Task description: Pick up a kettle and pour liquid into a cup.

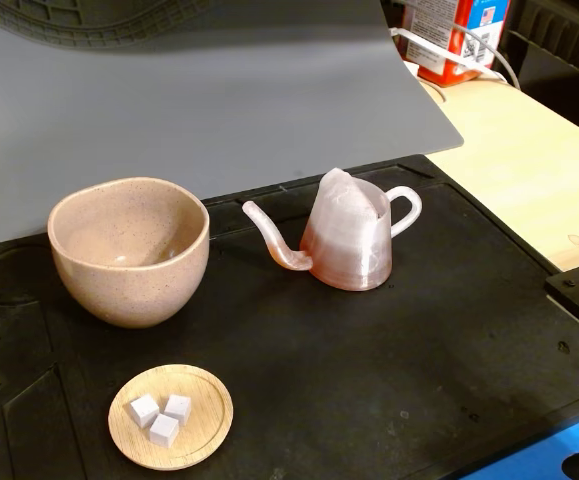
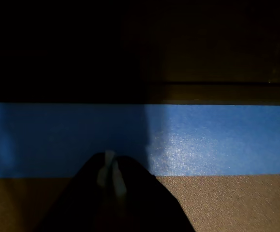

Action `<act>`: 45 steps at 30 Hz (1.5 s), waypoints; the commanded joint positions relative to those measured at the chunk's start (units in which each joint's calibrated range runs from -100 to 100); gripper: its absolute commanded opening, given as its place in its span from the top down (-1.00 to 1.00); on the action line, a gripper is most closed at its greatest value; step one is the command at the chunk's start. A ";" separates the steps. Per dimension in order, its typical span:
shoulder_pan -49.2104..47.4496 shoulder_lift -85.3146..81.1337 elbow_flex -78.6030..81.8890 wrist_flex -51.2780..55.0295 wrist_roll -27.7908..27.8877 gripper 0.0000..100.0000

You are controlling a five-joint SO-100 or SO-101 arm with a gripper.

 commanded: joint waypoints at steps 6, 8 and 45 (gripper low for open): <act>-0.22 -0.17 0.21 0.30 0.24 0.99; -0.07 -0.17 0.21 0.30 0.24 0.98; 0.39 56.99 -18.39 -78.21 3.86 0.98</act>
